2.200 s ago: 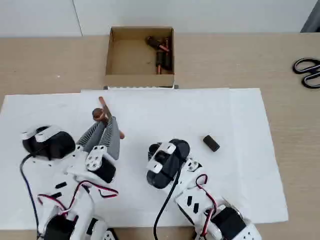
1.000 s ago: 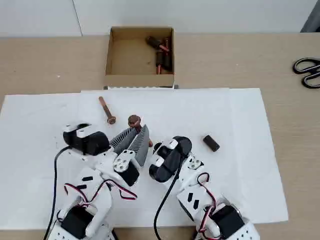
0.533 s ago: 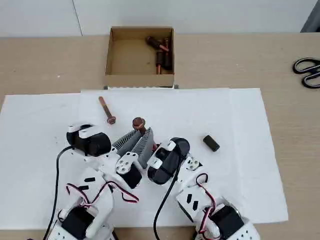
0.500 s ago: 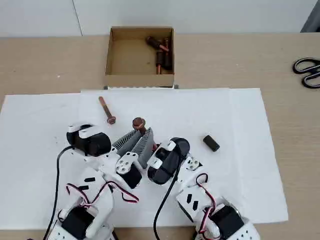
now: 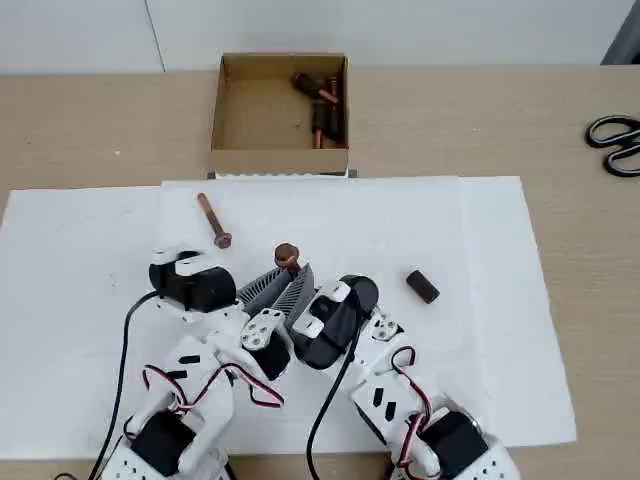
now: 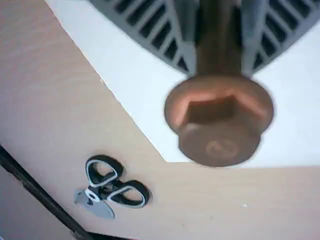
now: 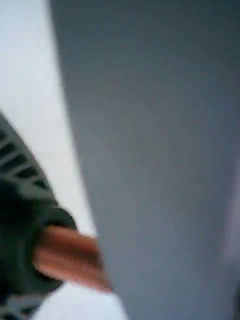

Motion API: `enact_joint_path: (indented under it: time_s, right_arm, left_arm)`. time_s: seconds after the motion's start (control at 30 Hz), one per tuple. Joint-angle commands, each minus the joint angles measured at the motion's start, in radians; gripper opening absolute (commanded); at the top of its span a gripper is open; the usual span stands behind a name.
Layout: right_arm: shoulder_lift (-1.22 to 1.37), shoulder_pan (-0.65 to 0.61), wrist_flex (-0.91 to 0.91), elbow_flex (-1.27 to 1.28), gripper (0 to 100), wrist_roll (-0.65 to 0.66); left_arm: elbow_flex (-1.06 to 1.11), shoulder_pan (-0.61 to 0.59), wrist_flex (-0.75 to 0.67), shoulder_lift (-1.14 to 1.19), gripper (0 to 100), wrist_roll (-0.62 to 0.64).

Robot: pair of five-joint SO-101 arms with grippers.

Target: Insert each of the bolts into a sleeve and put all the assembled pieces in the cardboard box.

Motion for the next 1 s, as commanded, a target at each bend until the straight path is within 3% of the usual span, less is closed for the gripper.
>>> enact_joint_path:
  time_s: [0.0,0.37,0.5,0.67,0.87,0.97]
  right_arm:
    - [-0.010,-0.005,-0.030,-0.068,0.2,0.008]
    - [-0.008,-0.002,-0.076,-0.077,0.2,0.046]
    - [-0.008,-0.002,-0.076,-0.075,0.2,0.046]
    - [-0.008,-0.002,-0.070,-0.072,0.2,0.046]
    - [-0.008,-0.002,-0.068,-0.071,0.2,0.046]
    - [-0.007,-0.002,-0.068,-0.060,0.2,0.048]
  left_arm:
    - [0.001,0.032,-0.018,-0.014,1,0.005]
    - [0.001,0.144,0.315,-0.014,1,-0.020]
    - [0.033,0.143,0.307,-0.014,1,-0.112]
    - [0.025,0.141,0.281,-0.014,1,-0.121]
    - [0.022,0.107,0.279,-0.014,16,-0.126]
    - [-0.007,0.060,0.299,-0.014,17,-0.181]
